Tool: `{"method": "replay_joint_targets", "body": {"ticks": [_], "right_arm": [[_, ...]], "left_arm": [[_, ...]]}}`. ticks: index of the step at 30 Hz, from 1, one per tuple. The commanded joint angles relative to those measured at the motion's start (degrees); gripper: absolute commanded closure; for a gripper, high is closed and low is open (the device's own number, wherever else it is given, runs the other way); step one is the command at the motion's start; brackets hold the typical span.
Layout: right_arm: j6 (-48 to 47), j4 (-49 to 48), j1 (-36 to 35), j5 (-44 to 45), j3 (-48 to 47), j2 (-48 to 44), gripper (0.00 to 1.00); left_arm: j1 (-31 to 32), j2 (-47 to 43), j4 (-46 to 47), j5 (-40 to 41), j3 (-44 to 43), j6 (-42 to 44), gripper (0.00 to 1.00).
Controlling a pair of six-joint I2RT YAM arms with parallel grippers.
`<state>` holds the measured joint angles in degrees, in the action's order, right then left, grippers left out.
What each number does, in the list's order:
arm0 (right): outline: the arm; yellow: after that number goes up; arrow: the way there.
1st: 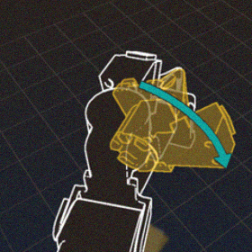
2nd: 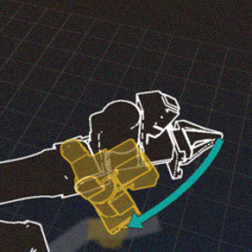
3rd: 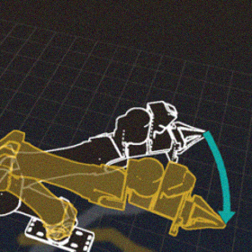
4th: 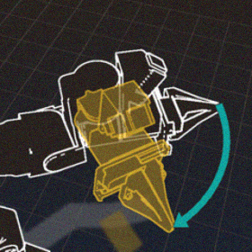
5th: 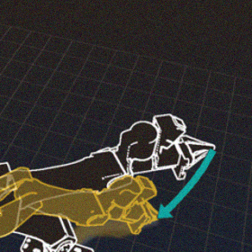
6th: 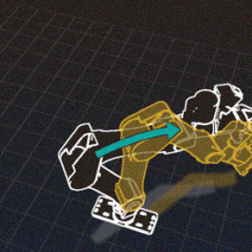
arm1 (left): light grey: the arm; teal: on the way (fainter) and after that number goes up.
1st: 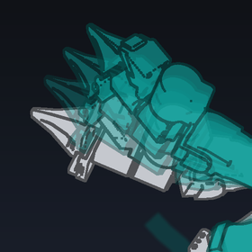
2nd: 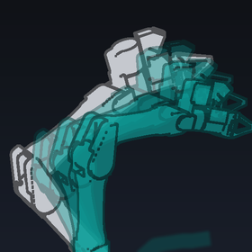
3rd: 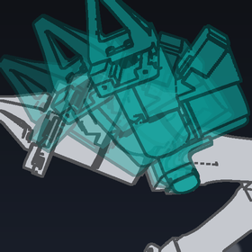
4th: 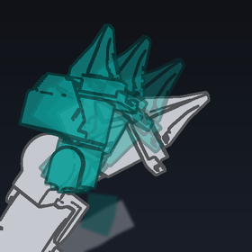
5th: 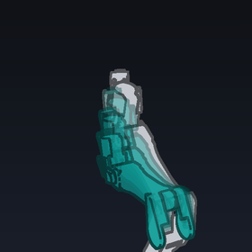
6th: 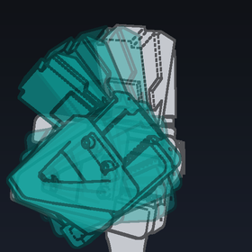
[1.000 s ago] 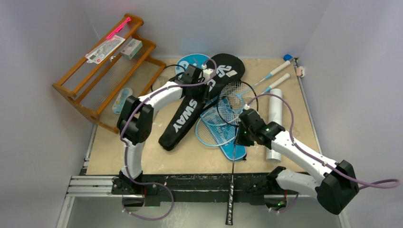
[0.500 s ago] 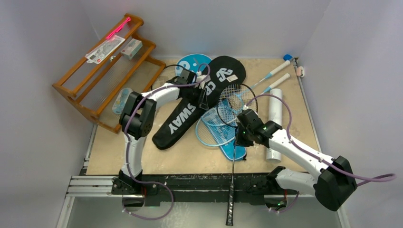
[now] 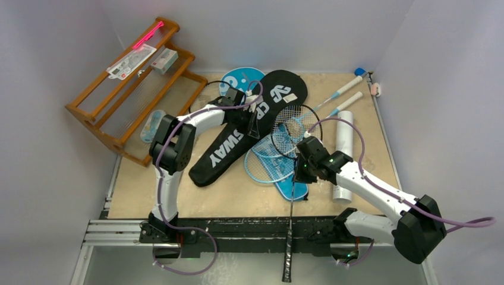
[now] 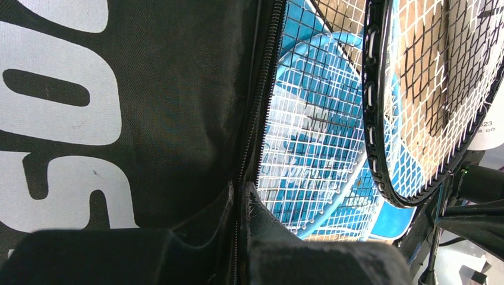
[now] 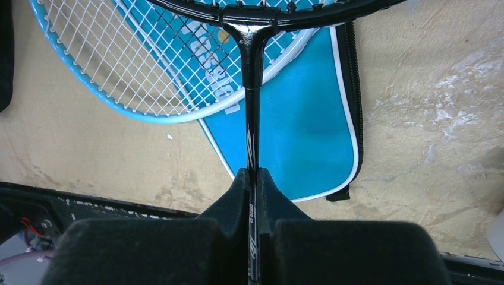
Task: Pack up the badminton gear
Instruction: Open the racket bag at the center of the board.
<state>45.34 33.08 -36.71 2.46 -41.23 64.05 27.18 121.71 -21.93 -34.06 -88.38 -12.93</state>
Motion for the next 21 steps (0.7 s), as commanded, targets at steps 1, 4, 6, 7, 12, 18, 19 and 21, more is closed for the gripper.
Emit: {"method": "replay_joint_targets", "body": {"ticks": [1,4,6,7,12,18,19,21], "right_arm": [[0.49,-0.65,-0.03,0.2,-1.51,-0.59,1.0],[-0.26,0.13,-0.07,0.09,-2.62,0.02,1.0],[-0.51,0.7,-0.04,0.46,-2.75,-0.38,1.0],[-0.37,0.92,-0.03,0.6,-2.61,-0.81,1.0],[-0.47,1.79,-0.03,0.4,-1.63,-2.9,1.0],[-3.11,-0.77,-0.03,-2.35,0.1,-4.92,1.0],[-3.56,-1.3,-0.03,-3.61,0.32,-5.06,1.0],[-3.91,-1.94,-0.03,-4.46,0.45,-4.87,1.0]], "left_arm": [[0.15,-3.94,1.24,1.35,-0.07,-0.17,1.0],[0.11,-5.24,2.63,2.82,-0.02,-1.07,1.0],[-0.01,-5.67,3.49,3.18,-0.41,-2.31,1.0],[-0.15,-5.81,3.95,3.02,-0.66,-3.01,1.0],[-1.12,-6.54,6.81,1.33,-1.39,-6.23,1.0],[-1.51,-7.63,7.72,2.23,-2.57,-7.3,1.0],[-1.51,-7.88,7.98,2.32,-2.59,-7.41,1.0],[-1.52,-8.42,8.21,2.35,-2.59,-7.54,1.0]]}}
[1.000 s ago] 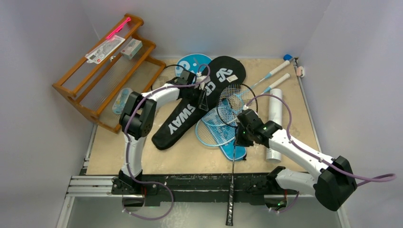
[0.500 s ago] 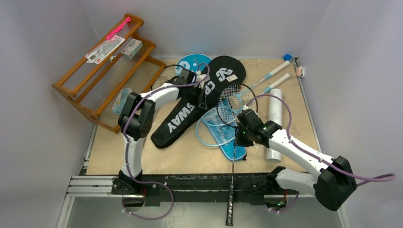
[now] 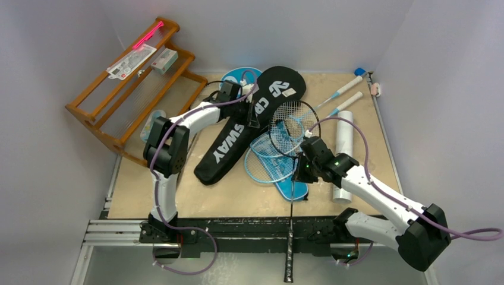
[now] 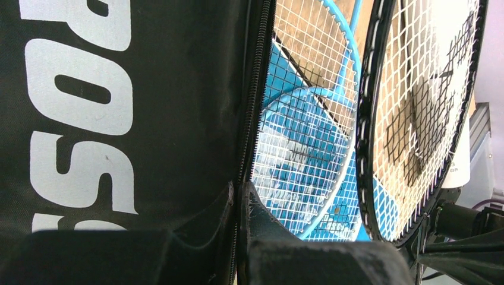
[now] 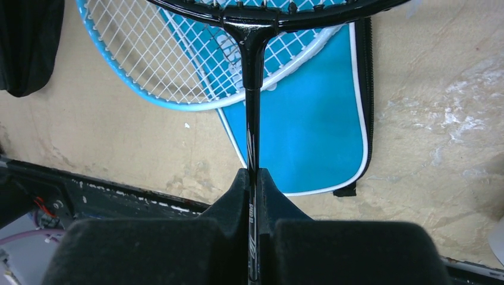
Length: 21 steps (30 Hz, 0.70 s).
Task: Pack up the badminton gear
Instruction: Open the racket bag at the center of the board.
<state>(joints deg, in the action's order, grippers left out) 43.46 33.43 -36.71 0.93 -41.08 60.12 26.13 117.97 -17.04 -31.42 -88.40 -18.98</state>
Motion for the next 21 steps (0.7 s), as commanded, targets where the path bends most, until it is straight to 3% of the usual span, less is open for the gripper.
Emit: {"method": "replay_joint_targets", "body": {"ticks": [1,21], "right_arm": [[-2.3,-2.87,-0.03,-3.53,0.33,-0.58,1.0],[-3.29,-6.45,-0.03,-10.52,3.33,8.35,1.0]], "left_arm": [[-0.47,-4.95,3.45,-0.31,-2.49,-1.49,1.0],[-0.47,-5.82,6.75,-1.45,-0.98,-2.46,1.0]]}}
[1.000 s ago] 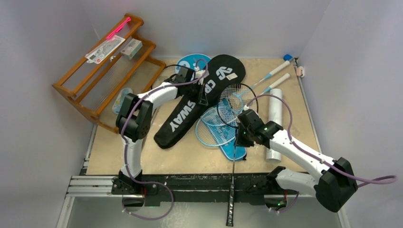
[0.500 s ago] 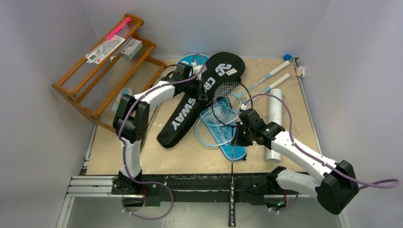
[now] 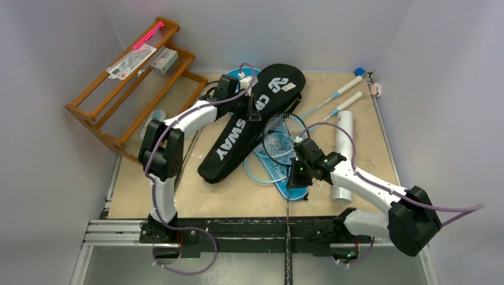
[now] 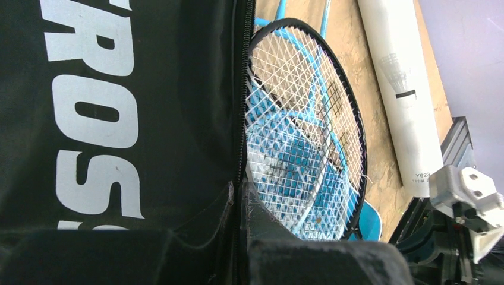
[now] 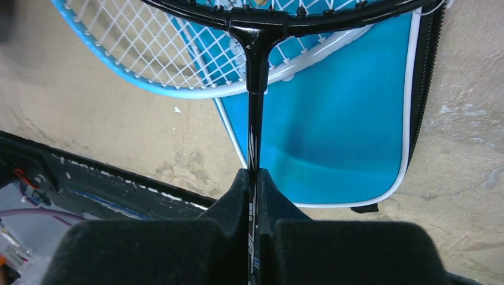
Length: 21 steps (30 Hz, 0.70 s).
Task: Pack up the badminton gear
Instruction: Open the racket bag at the center of the board, then place the racket in the racket bag.
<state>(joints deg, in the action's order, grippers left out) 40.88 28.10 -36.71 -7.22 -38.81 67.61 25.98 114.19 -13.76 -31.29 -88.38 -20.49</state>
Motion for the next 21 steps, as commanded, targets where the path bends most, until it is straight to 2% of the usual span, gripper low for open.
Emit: {"method": "replay_joint_targets", "body": {"ticks": [1,11,21], "right_arm": [[-0.72,-1.27,-0.04,-2.37,1.17,0.91,1.0],[-1.76,-1.28,-0.03,-1.26,-1.5,2.42,1.0],[-3.89,-2.71,-0.05,-0.91,-9.51,9.71,1.0]], "left_arm": [[-0.31,-2.04,3.48,-1.58,-1.01,-0.95,1.0],[0.42,-0.92,3.27,-5.69,1.04,0.38,1.0],[4.07,-5.81,4.48,-4.03,8.65,-1.06,1.0]]}}
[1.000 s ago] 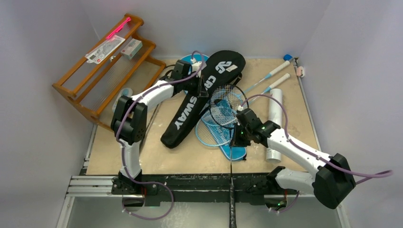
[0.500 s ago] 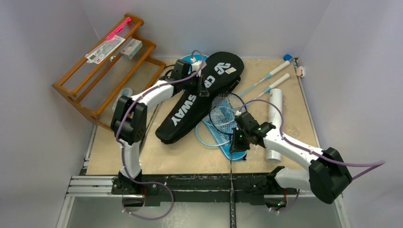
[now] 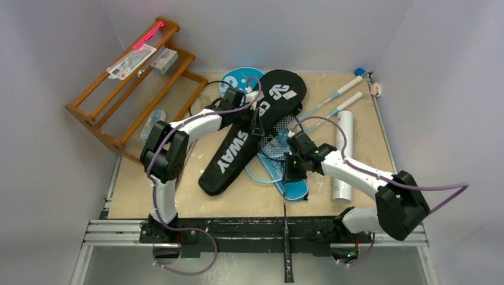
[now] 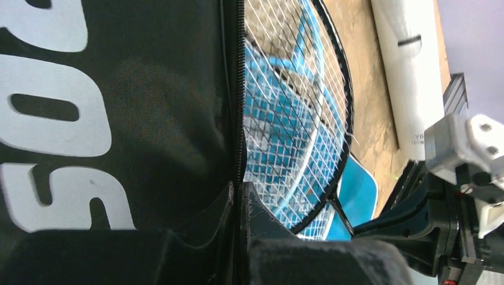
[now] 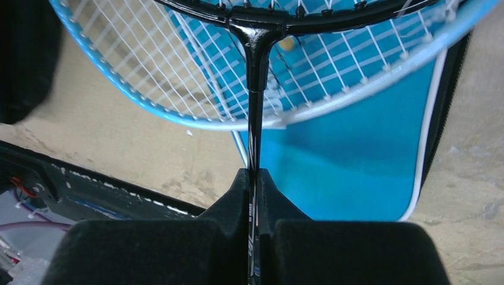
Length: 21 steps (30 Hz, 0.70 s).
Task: Pack up the badminton gear
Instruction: Place the racket in the racket bag.
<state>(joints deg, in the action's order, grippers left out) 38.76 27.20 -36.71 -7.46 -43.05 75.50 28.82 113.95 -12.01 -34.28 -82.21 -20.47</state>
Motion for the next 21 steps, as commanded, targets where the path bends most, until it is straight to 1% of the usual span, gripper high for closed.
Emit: {"method": "replay_joint_targets", "body": {"ticks": [1,4,12,17,21], "right_arm": [[-1.59,-1.82,-0.03,-1.42,-6.17,2.65,1.0],[-0.63,-2.3,-0.03,-0.43,-10.0,5.47,1.0],[1.73,-3.81,0.71,4.4,-22.33,13.12,1.0],[6.07,-7.49,2.23,7.25,-26.91,18.0,1.0],[9.06,-11.63,3.7,10.4,-28.64,20.97,1.0]], "left_arm": [[1.37,-6.41,3.05,-0.93,3.51,-1.52,1.0],[1.59,-9.46,3.74,-0.33,6.36,-2.6,1.0],[1.85,-19.73,0.72,1.95,12.02,-4.97,1.0],[2.0,-25.14,0.18,1.16,16.16,-6.97,1.0],[2.62,-28.5,0.71,-0.34,20.78,-8.33,1.0]]}}
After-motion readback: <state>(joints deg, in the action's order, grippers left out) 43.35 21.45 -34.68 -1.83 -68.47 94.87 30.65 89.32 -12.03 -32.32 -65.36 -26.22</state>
